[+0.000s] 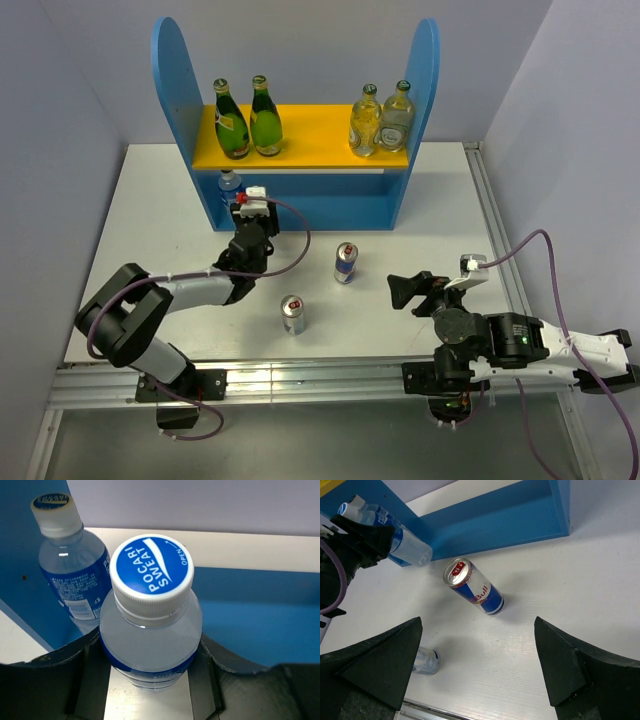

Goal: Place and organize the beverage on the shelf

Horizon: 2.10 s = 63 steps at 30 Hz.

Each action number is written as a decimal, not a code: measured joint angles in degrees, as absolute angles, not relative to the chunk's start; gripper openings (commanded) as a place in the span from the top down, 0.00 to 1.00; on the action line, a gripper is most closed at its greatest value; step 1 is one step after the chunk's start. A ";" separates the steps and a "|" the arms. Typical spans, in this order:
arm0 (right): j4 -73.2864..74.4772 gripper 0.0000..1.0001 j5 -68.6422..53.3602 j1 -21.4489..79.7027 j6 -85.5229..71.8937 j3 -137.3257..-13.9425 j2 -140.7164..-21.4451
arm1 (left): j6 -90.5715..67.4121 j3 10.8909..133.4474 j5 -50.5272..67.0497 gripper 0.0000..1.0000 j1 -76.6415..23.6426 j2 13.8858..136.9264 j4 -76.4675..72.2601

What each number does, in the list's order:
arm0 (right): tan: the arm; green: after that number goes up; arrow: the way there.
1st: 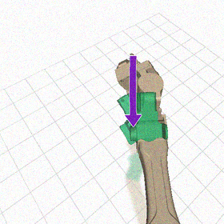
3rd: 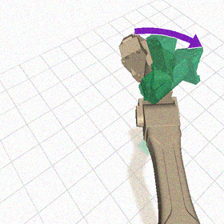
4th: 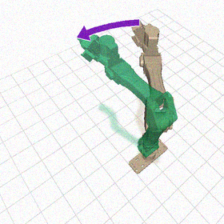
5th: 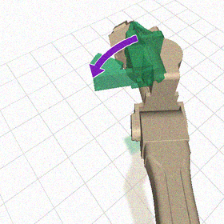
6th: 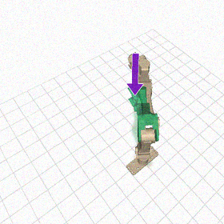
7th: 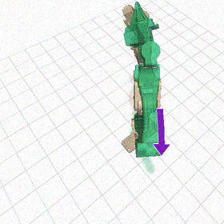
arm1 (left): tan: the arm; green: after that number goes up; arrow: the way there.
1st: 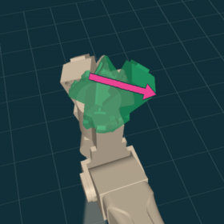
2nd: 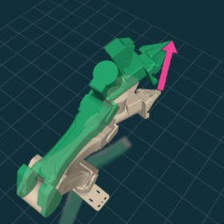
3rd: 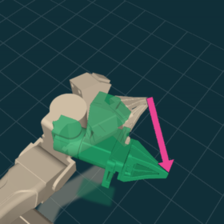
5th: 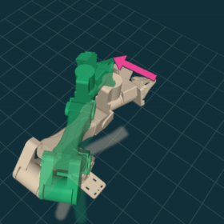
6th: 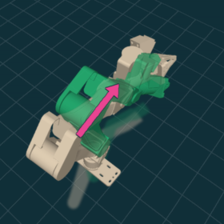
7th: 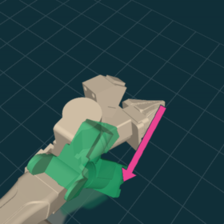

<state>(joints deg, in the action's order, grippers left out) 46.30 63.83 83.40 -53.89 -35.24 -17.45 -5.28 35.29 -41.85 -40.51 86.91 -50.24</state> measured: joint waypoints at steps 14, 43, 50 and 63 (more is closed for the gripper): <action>46.30 0.00 63.83 83.40 -53.87 -35.24 -17.19 | -3.99 38.89 -42.63 1.00 -36.14 98.10 -59.42; 46.30 0.00 63.83 83.40 -53.93 -35.24 -17.21 | -5.58 45.82 -41.28 0.05 -33.78 102.43 -60.82; 46.33 0.00 63.83 83.40 -53.93 -35.24 -16.78 | -6.24 45.93 -40.80 0.01 -33.76 100.07 -60.18; 46.30 0.00 63.86 83.40 -53.91 -35.24 -16.62 | -11.92 42.26 -43.44 0.01 -40.49 81.36 -39.44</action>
